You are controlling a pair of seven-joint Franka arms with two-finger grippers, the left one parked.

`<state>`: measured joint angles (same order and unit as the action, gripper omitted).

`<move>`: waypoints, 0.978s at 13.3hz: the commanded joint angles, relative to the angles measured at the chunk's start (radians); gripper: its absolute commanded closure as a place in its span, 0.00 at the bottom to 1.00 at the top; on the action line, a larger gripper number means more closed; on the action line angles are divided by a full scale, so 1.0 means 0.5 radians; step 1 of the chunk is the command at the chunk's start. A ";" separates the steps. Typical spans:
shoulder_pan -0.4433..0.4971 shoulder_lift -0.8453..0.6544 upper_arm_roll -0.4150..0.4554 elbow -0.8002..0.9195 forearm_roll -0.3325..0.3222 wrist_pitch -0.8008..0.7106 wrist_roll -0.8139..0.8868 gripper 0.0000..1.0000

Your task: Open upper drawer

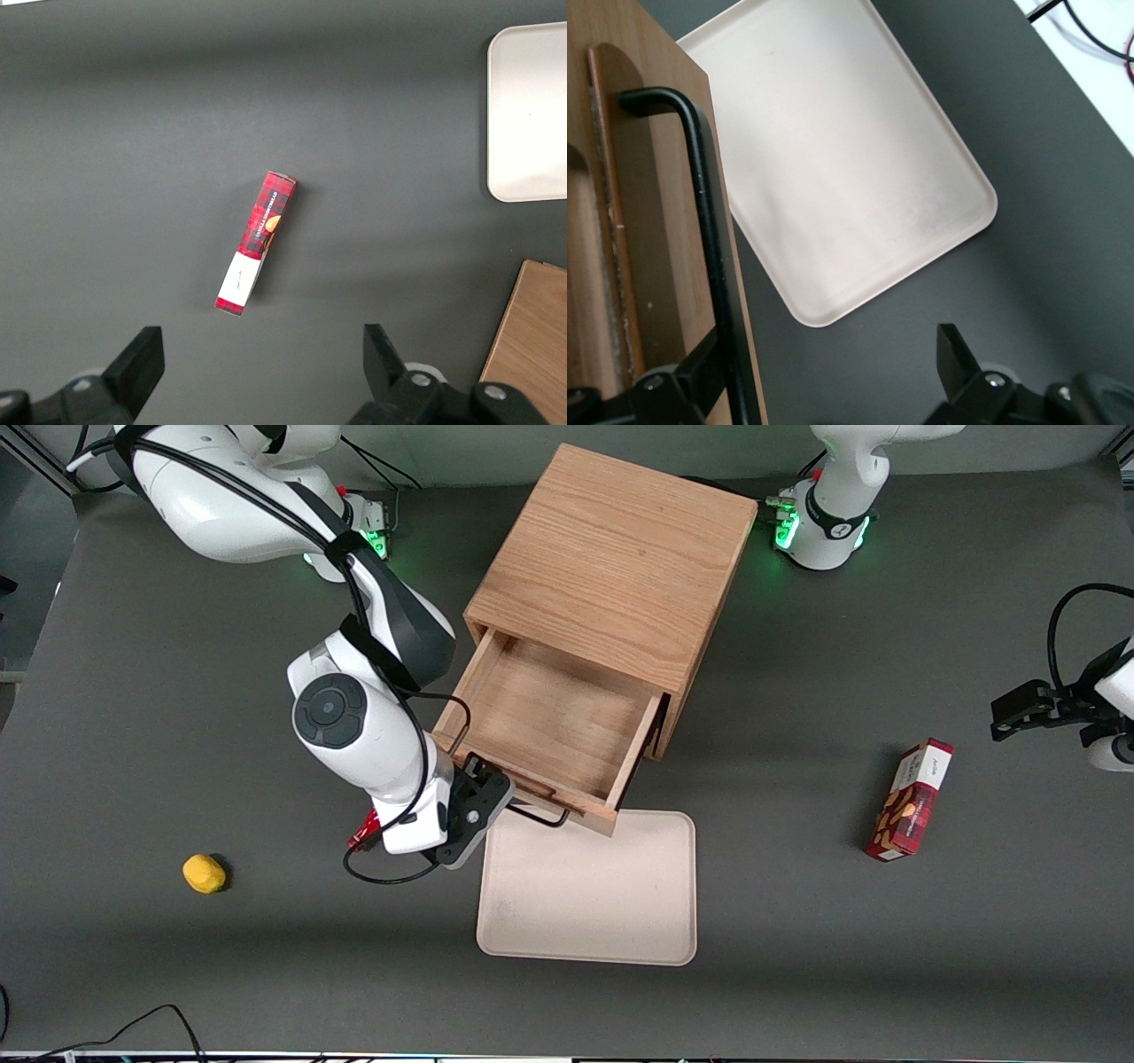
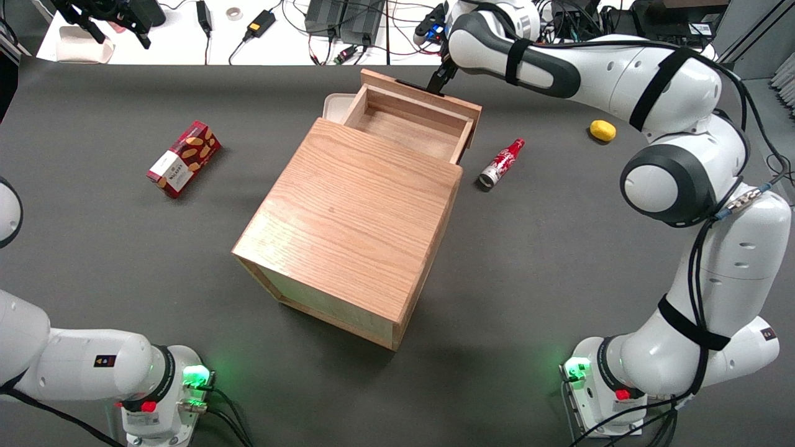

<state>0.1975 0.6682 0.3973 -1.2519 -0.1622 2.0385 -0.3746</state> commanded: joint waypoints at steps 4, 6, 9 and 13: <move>-0.011 -0.063 -0.018 0.123 0.430 -0.033 0.230 0.00; -0.027 -0.149 -0.021 0.169 0.572 -0.174 0.353 0.00; -0.097 -0.357 -0.049 0.273 0.650 -0.520 0.473 0.00; -0.094 -0.872 -0.499 -0.026 0.522 -0.919 0.464 0.00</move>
<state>0.1505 0.3750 0.2354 -1.1191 0.1263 1.6271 -0.1584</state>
